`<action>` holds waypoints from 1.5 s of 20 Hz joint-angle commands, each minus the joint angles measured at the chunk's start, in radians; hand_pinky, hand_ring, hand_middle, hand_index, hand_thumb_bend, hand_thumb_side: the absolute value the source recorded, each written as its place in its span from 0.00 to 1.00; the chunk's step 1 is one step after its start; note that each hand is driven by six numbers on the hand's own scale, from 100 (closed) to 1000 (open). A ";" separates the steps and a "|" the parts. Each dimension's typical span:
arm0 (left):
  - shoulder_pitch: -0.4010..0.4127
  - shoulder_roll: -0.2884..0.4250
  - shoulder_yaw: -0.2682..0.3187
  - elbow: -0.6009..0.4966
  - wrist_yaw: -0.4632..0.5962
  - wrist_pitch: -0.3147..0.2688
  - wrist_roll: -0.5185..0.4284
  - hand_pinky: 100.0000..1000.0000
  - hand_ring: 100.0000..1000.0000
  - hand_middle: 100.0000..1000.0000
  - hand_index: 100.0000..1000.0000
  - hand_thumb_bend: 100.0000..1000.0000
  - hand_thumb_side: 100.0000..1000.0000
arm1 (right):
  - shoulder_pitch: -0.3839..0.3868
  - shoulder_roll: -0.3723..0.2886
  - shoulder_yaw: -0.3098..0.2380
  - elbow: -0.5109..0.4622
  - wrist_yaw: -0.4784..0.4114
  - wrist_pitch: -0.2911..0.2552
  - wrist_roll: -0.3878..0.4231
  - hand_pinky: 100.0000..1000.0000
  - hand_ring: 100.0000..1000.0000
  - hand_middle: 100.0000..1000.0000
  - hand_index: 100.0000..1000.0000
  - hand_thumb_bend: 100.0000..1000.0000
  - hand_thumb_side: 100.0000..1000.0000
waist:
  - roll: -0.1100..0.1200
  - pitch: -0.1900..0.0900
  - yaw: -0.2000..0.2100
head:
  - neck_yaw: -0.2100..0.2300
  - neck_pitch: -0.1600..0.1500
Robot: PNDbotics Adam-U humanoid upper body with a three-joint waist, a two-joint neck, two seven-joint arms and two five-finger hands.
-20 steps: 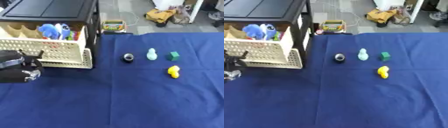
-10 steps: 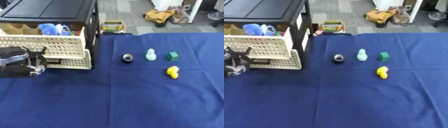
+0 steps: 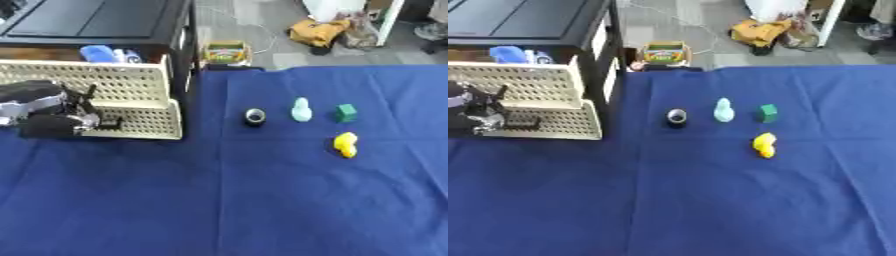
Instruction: Pick up objects from table and place into drawer.
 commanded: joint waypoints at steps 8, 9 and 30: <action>-0.053 -0.026 0.012 0.073 -0.026 0.010 0.077 0.42 0.49 0.50 1.00 0.00 1.00 | -0.009 -0.012 -0.013 -0.016 0.004 -0.001 0.009 0.48 0.51 0.51 0.71 0.35 0.85 | -0.003 -0.013 -0.003 | 0.005 -0.016; -0.056 -0.030 0.010 0.079 -0.026 0.010 0.083 0.42 0.49 0.49 1.00 0.00 1.00 | -0.009 -0.011 -0.014 -0.016 0.004 -0.001 0.008 0.48 0.51 0.51 0.71 0.35 0.85 | -0.003 -0.013 -0.004 | 0.005 -0.016; 0.058 0.040 0.075 -0.256 0.022 -0.085 -0.072 0.40 0.46 0.42 0.80 0.00 1.00 | 0.008 -0.005 -0.026 -0.016 -0.005 0.007 -0.001 0.48 0.51 0.50 0.71 0.34 0.85 | -0.016 -0.048 0.025 | -0.001 0.000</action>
